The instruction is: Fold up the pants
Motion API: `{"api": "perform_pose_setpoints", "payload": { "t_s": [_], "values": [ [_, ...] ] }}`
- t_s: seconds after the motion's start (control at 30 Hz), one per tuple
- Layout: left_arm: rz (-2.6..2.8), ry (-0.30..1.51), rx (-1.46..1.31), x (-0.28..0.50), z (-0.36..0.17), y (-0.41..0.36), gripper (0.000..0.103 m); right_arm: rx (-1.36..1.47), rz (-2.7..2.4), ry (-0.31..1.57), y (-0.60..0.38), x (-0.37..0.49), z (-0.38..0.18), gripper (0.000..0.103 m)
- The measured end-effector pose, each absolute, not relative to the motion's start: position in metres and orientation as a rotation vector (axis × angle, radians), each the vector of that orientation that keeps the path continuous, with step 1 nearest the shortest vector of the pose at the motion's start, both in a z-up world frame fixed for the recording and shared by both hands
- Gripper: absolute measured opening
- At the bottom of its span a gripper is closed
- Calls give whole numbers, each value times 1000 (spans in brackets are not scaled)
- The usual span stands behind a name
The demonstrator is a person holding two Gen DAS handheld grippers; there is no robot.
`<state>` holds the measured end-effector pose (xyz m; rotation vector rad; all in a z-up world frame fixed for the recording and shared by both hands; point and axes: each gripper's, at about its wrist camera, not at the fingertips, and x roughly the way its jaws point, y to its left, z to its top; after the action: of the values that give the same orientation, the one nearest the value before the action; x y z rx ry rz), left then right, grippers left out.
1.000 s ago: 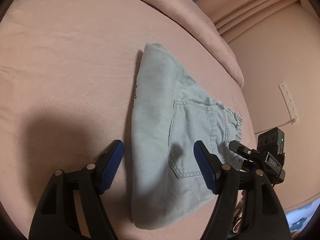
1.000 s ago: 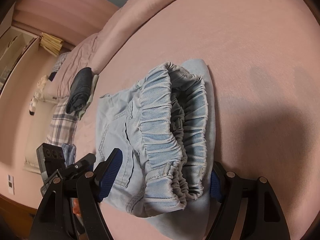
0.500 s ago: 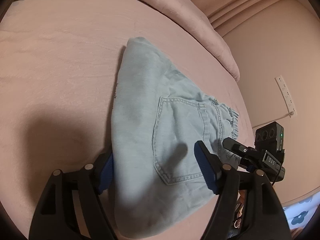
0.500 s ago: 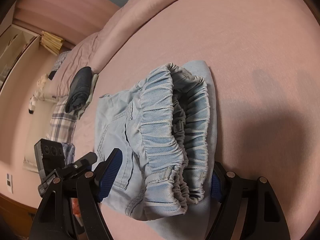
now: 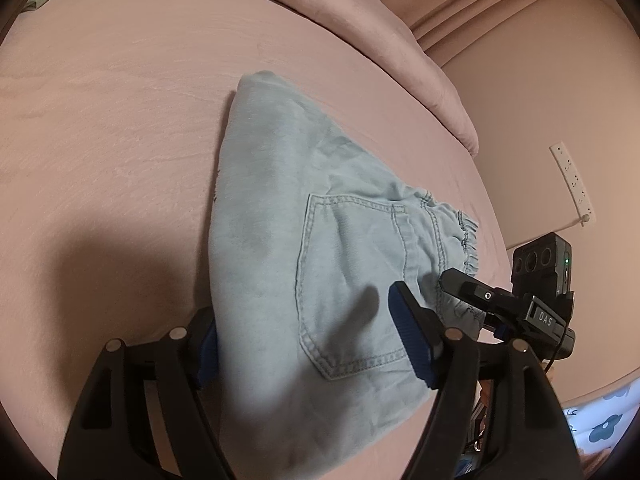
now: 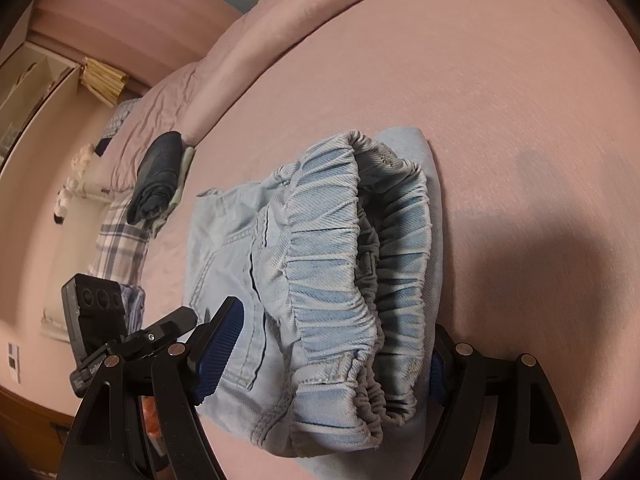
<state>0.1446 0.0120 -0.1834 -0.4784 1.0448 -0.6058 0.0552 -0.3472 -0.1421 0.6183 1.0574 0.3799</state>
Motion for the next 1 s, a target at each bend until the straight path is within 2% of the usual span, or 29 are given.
{"api": "perform_pose_setpoints", "payload": {
  "t_s": [0.9,1.0],
  "values": [
    [-605,1051,-401,148,-181,15,73,539,376,1043,-331,70,-141,84],
    [-581,1050,-387,147,-179,13,69,516,367,1042,-326,69,-140,83]
  ]
}}
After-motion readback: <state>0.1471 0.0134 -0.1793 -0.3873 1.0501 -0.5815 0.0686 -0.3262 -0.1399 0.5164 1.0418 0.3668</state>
